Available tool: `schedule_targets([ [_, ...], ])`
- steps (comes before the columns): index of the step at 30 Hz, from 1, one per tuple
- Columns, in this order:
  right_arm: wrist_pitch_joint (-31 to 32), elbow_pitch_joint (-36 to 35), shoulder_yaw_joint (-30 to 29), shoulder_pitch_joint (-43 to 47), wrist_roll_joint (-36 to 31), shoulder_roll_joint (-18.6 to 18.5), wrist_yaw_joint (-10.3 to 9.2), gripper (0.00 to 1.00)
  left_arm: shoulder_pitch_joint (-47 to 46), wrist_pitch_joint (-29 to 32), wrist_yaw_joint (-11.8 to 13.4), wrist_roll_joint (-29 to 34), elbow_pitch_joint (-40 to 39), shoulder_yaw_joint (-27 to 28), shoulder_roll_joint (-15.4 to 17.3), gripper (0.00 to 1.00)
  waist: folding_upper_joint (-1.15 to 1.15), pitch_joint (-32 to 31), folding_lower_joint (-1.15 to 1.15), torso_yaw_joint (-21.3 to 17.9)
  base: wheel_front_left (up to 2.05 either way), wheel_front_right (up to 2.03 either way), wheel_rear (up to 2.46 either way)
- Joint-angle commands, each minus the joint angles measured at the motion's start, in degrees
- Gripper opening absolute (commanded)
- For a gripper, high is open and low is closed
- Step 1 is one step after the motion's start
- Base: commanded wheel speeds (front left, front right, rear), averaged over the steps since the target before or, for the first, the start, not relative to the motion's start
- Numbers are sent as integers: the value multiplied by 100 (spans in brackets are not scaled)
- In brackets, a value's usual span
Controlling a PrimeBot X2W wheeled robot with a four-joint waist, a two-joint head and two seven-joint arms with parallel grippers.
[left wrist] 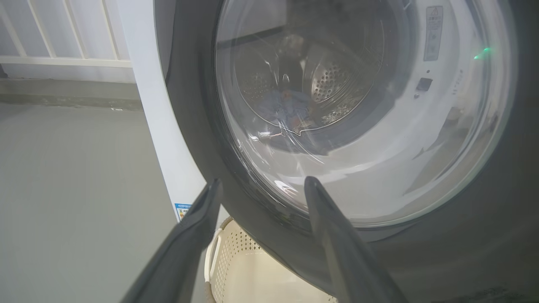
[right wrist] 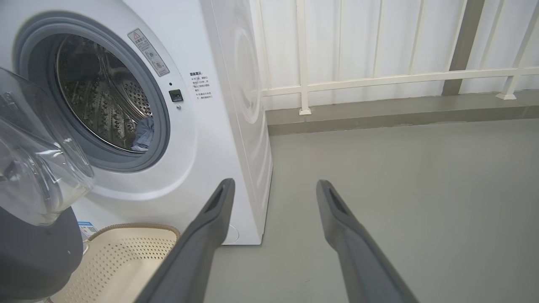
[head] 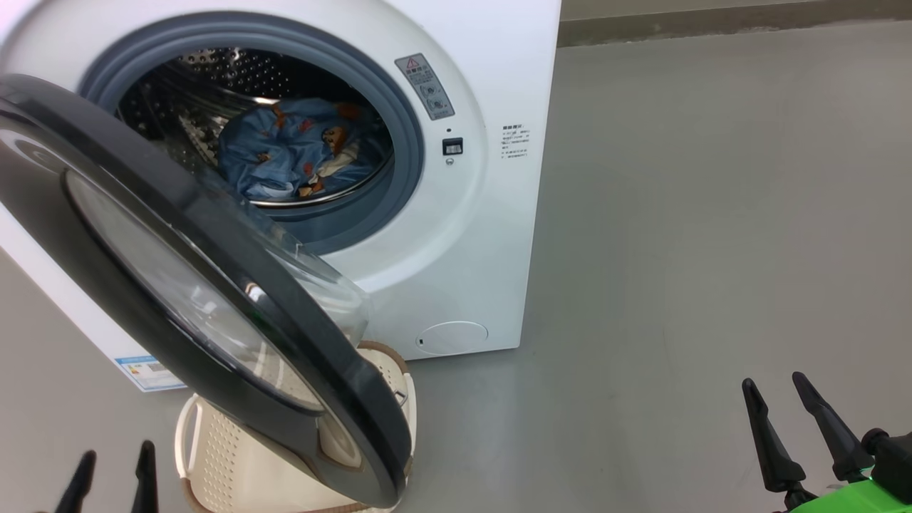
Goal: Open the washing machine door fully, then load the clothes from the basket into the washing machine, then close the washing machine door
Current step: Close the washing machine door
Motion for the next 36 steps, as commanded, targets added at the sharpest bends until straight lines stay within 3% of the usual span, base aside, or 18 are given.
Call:
schedule_targets([
  [1,-27,-116,98,31,-1,-101,9,100,-102,-60,-9,87,-121,272,54,100,0,-3,0,5,0,0,0],
  [36,-27,-124,150,8,24,-153,9,100,-179,-60,-9,269,-167,294,-23,100,0,-44,0,137,0,0,0],
])
